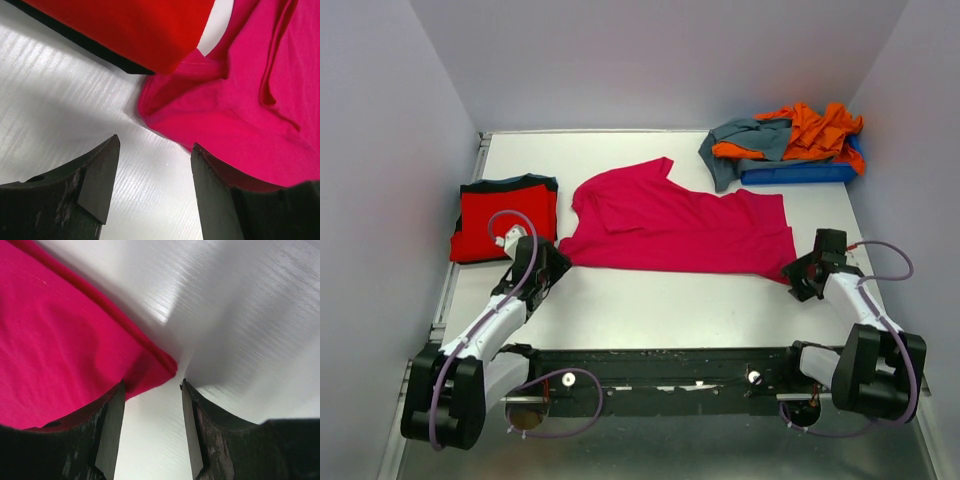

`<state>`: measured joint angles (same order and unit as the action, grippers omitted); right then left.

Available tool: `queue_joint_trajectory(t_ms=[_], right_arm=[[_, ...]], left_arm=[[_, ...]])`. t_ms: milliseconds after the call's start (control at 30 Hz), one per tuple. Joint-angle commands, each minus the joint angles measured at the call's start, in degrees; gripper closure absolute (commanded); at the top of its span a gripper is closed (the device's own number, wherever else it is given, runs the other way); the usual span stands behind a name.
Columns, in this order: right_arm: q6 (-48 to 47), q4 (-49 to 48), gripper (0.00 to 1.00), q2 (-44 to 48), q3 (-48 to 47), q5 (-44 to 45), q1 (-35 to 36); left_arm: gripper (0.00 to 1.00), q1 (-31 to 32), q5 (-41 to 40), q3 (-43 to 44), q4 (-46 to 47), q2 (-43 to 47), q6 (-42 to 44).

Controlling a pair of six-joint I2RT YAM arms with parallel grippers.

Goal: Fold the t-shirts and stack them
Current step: Fold the flattened tshirt in 1/3 of the way

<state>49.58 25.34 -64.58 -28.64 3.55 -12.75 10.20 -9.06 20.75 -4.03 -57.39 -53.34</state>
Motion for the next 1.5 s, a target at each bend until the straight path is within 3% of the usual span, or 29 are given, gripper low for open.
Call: queue_joint_trajectory(t_ms=[0, 367, 500, 867, 967, 1067, 1167, 1467], right_arm=[[3.1, -2.1, 0.44, -2.5, -3.1, -1.8, -0.3], [4.0, 1.0, 0.44, 2.6, -4.1, 0.0, -0.3], [4.6, 3.7, 0.44, 1.6, -6.8, 0.1, -0.3], [10.5, -1.1, 0.46, -5.5, -4.4, 2.0, -0.8], [12.1, -2.6, 0.51, -7.2, -3.7, 2.5, -1.1], [12.9, -2.6, 0.64, -7.9, -3.9, 4.4, -1.4], [12.7, -2.6, 0.99, -6.9, -3.5, 5.1, -1.5], [3.9, -4.5, 0.99, 2.4, -1.4, -0.3, -1.5]], left_arm=[[0.32, -0.1, 2.6, -0.6, 6.0, -3.2, -1.3], [0.32, -0.1, 2.3, 0.4, 6.4, -3.1, -0.4], [0.32, -0.1, 1.9, 0.3, 5.2, -1.7, 0.1], [0.32, -0.1, 1.9, 0.1, 4.6, -1.2, -0.1], [0.32, -0.1, 1.4, 0.2, 4.1, -0.8, 0.0], [0.32, -0.1, 1.4, 0.1, 4.1, -0.6, 0.0], [0.32, -0.1, 1.1, -0.2, 4.4, -0.7, 0.0], [0.31, 0.3, 3.2, 0.4, 7.3, -5.7, -1.1]])
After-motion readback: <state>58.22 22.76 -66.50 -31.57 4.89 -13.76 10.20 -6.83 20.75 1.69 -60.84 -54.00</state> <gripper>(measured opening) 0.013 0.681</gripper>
